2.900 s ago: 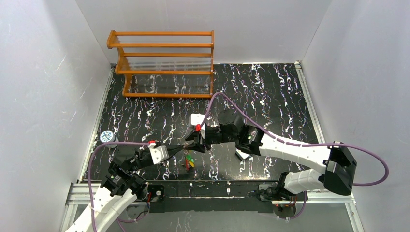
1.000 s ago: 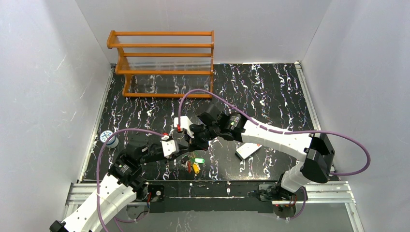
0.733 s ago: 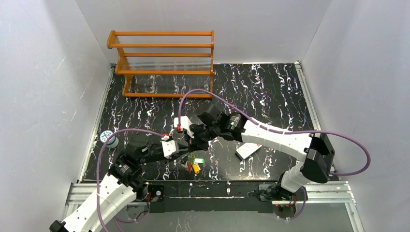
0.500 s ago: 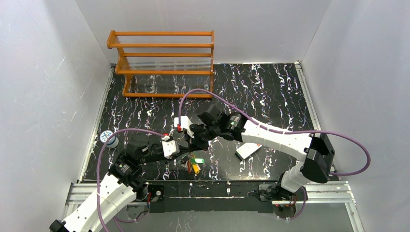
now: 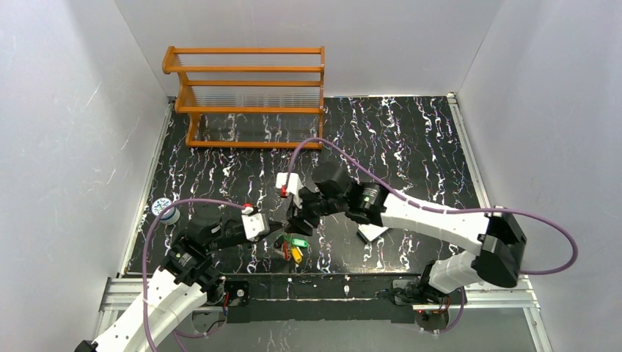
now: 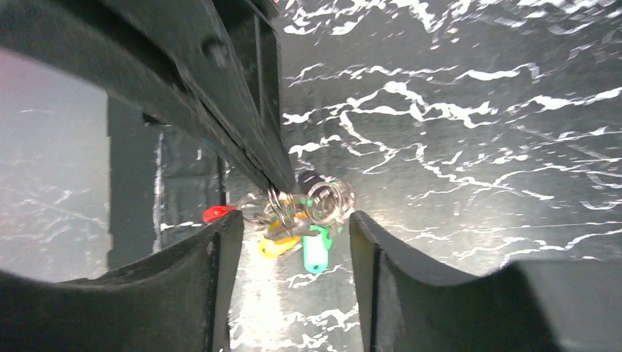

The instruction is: Put the keys on the keyring

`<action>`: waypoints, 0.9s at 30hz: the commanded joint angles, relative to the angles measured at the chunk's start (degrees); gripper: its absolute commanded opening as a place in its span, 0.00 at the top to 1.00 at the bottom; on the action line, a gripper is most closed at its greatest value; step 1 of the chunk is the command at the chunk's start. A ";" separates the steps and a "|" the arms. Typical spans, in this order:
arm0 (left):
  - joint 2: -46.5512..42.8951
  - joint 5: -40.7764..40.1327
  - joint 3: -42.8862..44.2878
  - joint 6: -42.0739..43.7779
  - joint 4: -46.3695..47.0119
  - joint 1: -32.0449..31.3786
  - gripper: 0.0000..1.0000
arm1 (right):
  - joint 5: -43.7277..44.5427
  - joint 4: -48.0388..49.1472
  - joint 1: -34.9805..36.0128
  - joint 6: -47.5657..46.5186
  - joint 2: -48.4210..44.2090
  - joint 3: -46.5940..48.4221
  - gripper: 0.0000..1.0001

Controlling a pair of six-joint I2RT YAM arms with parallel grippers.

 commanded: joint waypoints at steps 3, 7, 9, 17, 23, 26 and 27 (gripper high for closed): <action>-6.35 -2.92 0.40 -1.52 2.56 -0.10 1.00 | 4.32 25.25 0.09 5.47 -11.33 -12.38 0.32; -7.46 -2.79 0.09 -1.82 3.17 -0.10 1.00 | 1.54 29.42 0.09 5.82 -13.14 -15.85 0.35; -7.19 -2.28 0.09 -1.71 3.23 -0.10 1.00 | 0.26 29.05 0.08 5.68 -12.89 -15.75 0.44; -6.81 -1.17 0.18 -1.65 3.41 -0.10 1.00 | -2.28 28.13 0.09 4.09 -11.23 -14.71 0.67; -6.73 -0.90 0.18 -1.65 3.55 -0.10 1.00 | -0.48 25.74 0.00 1.98 -10.35 -14.21 0.65; -6.71 -0.96 0.13 -1.71 3.57 -0.10 1.00 | -0.29 25.39 -0.02 1.34 -10.21 -14.42 0.73; -6.66 -0.96 0.12 -1.71 3.52 -0.10 1.00 | -0.27 25.38 -0.03 1.22 -10.19 -14.47 0.78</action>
